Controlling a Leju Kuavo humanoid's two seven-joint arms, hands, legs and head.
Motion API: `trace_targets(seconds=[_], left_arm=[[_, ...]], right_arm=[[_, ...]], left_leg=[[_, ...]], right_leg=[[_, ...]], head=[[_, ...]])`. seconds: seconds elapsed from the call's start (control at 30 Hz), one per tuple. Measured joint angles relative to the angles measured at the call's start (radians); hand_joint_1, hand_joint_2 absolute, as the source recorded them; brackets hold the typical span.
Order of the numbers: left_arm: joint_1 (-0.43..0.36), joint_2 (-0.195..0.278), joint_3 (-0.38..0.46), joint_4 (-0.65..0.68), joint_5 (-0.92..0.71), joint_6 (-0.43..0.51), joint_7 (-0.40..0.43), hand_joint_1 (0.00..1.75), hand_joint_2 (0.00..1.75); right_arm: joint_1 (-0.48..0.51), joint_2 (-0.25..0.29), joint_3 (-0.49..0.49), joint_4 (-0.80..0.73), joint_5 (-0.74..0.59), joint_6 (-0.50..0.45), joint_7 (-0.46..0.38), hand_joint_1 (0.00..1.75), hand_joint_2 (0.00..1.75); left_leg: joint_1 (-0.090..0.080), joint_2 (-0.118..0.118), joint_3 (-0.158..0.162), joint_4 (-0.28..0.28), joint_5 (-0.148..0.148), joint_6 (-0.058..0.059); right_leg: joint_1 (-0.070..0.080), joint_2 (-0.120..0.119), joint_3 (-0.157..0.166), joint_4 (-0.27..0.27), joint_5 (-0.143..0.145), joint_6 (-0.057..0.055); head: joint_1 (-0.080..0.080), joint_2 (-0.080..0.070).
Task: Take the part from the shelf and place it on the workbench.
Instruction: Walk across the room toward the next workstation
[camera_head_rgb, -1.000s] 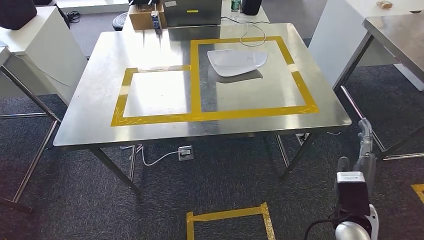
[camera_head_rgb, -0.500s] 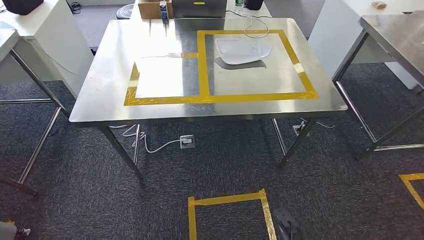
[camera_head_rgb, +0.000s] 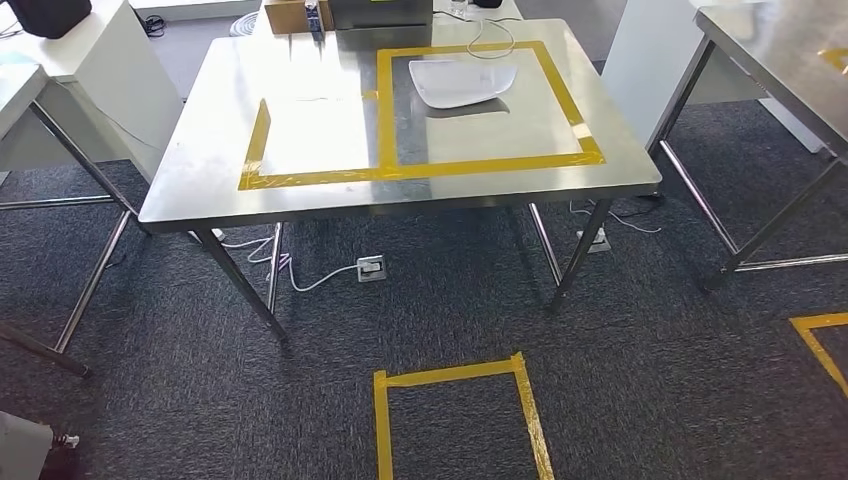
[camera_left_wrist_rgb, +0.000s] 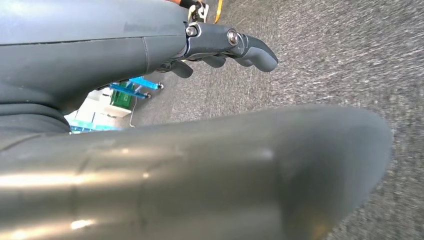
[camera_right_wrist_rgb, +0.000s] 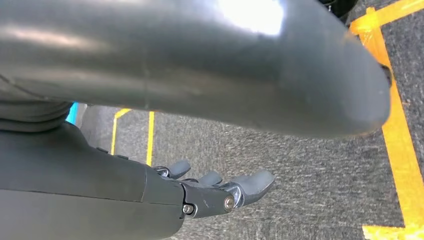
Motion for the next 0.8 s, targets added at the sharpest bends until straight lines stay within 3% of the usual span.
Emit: trace_targets(seconds=[0.07, 0.1, 0.13, 0.2, 0.23, 0.27, 0.3, 0.37, 0.4, 0.43, 0.47, 0.53, 0.6, 0.63, 0.67, 0.73, 0.8], left_arm=[[-0.009, -0.001, 0.0, -0.001, -0.013, 0.0, 0.001, 0.0, 0.0], [-0.013, -0.002, -0.001, -0.002, -0.018, 0.0, -0.001, 0.0, 0.0], [-0.016, -0.003, -0.001, -0.002, -0.021, 0.0, -0.004, 0.0, 0.0], [-0.017, -0.007, -0.002, -0.001, -0.023, 0.0, -0.013, 0.0, 0.0], [-0.019, -0.008, -0.002, -0.001, -0.025, 0.0, -0.016, 0.0, 0.0], [-0.019, -0.009, -0.003, 0.0, -0.031, 0.0, -0.014, 0.0, 0.0], [-0.021, -0.01, -0.006, 0.0, -0.039, 0.0, -0.01, 0.0, 0.0], [-0.022, -0.014, -0.012, 0.0, -0.052, 0.0, 0.001, 0.0, 0.0], [-0.024, -0.016, -0.014, 0.0, -0.054, 0.0, 0.003, 0.0, 0.0], [-0.026, -0.019, -0.016, 0.0, -0.057, 0.0, 0.005, 0.0, 0.0], [-0.027, -0.023, -0.017, 0.0, -0.061, 0.0, 0.004, 0.0, 0.0], [-0.03, -0.03, -0.023, 0.0, -0.069, 0.0, 0.004, 0.0, 0.0], [-0.032, -0.036, -0.025, 0.0, -0.063, 0.0, 0.004, 0.0, 0.0], [-0.032, -0.037, -0.025, 0.0, -0.058, 0.0, 0.004, 0.0, 0.0], [-0.032, -0.038, -0.025, 0.0, -0.055, 0.0, 0.004, 0.0, 0.0], [-0.026, -0.039, -0.025, 0.001, -0.053, 0.0, 0.003, 0.0, 0.0], [-0.017, -0.039, -0.025, 0.002, -0.053, 0.0, 0.003, 0.0, 0.0]], right_arm=[[-0.007, 0.008, 0.0, 0.005, 0.003, -0.002, -0.018, 0.0, 0.0], [-0.01, 0.011, -0.001, 0.007, 0.003, -0.002, -0.023, 0.0, 0.0], [-0.013, 0.013, -0.001, 0.009, 0.003, -0.002, -0.025, 0.0, 0.0], [-0.016, 0.016, -0.002, 0.015, 0.003, -0.002, -0.027, 0.0, 0.0], [-0.017, 0.017, -0.002, 0.018, 0.003, -0.002, -0.027, 0.0, 0.0], [-0.016, 0.018, -0.002, 0.02, 0.004, -0.002, -0.026, 0.0, 0.0], [-0.018, 0.019, -0.002, 0.022, 0.007, -0.001, -0.023, 0.0, 0.0], [-0.024, 0.022, -0.001, 0.023, 0.025, 0.004, -0.007, 0.0, 0.87], [-0.029, 0.023, 0.0, 0.024, 0.037, 0.008, 0.003, 0.0, 1.31], [-0.034, 0.026, 0.003, 0.025, 0.05, 0.012, 0.011, 0.0, 1.75], [-0.04, 0.029, 0.006, 0.025, 0.063, 0.014, 0.015, 0.0, 1.75], [-0.055, 0.036, 0.015, 0.026, 0.086, 0.019, 0.017, 0.0, 1.75], [-0.071, 0.043, 0.03, 0.026, 0.118, 0.029, 0.024, 0.0, 1.75], [-0.077, 0.046, 0.041, 0.027, 0.134, 0.033, 0.03, 0.0, 1.75], [-0.081, 0.048, 0.053, 0.027, 0.144, 0.034, 0.036, 0.0, 1.75], [-0.08, 0.052, 0.067, 0.029, 0.137, 0.024, 0.043, 0.0, 1.75], [-0.074, 0.053, 0.066, 0.031, 0.108, 0.009, 0.046, 0.0, 1.75]], left_leg=[[-0.003, -0.001, 0.106, -0.141, -0.005, 0.009], [-0.006, -0.002, 0.136, -0.191, -0.018, 0.015], [-0.009, -0.003, 0.146, -0.217, -0.028, 0.023], [-0.009, 0.0, 0.13, -0.223, -0.012, 0.04], [-0.007, 0.002, 0.118, -0.224, 0.001, 0.049], [-0.005, 0.004, 0.104, -0.226, 0.017, 0.057], [-0.003, 0.006, 0.087, -0.227, 0.031, 0.062], [-0.003, 0.008, 0.053, -0.226, 0.059, 0.065], [-0.003, 0.009, 0.038, -0.224, 0.072, 0.064], [-0.003, 0.01, 0.021, -0.222, 0.086, 0.063], [-0.003, 0.01, 0.004, -0.218, 0.098, 0.06], [-0.003, 0.011, -0.03, -0.209, 0.121, 0.053], [-0.005, 0.011, -0.049, -0.201, 0.139, 0.042], [-0.005, 0.012, -0.053, -0.2, 0.148, 0.035], [-0.004, 0.012, -0.054, -0.202, 0.156, 0.029], [0.0, 0.01, -0.058, -0.205, 0.165, 0.016], [0.001, 0.005, -0.079, -0.162, 0.103, 0.005]], right_leg=[[0.002, 0.0, -0.021, 0.007, 0.021, 0.009], [0.002, 0.0, -0.026, 0.009, 0.031, 0.015], [0.002, 0.0, -0.027, 0.007, 0.04, 0.021], [-0.001, 0.001, -0.029, 0.002, 0.056, 0.034], [-0.002, 0.003, -0.036, 0.009, 0.043, 0.041], [-0.003, 0.005, -0.047, 0.034, 0.007, 0.048], [-0.006, 0.007, -0.062, 0.08, -0.047, 0.053], [-0.009, 0.008, -0.087, 0.21, -0.152, 0.063], [-0.01, 0.008, -0.091, 0.265, -0.173, 0.066], [-0.01, 0.008, -0.081, 0.294, -0.168, 0.068], [-0.011, 0.008, -0.054, 0.289, -0.144, 0.068], [-0.012, 0.009, 0.05, 0.182, -0.105, 0.065], [-0.008, 0.011, 0.148, 0.042, -0.124, 0.052], [-0.005, 0.013, 0.169, 0.003, -0.138, 0.045], [-0.002, 0.013, 0.173, -0.013, -0.144, 0.037], [-0.001, 0.008, 0.159, -0.014, -0.127, 0.019], [-0.004, 0.003, 0.138, -0.019, -0.1, 0.002]], head=[[0.001, 0.0], [0.001, 0.0], [0.002, 0.0], [0.0, 0.0], [0.0, 0.0], [-0.001, 0.0], [0.0, 0.0], [0.0, 0.0], [0.0, 0.0], [0.0, 0.0], [0.0, 0.0], [0.0, 0.0], [0.0, 0.0], [-0.001, 0.0], [-0.001, 0.0], [-0.001, 0.0], [-0.001, 0.0]])
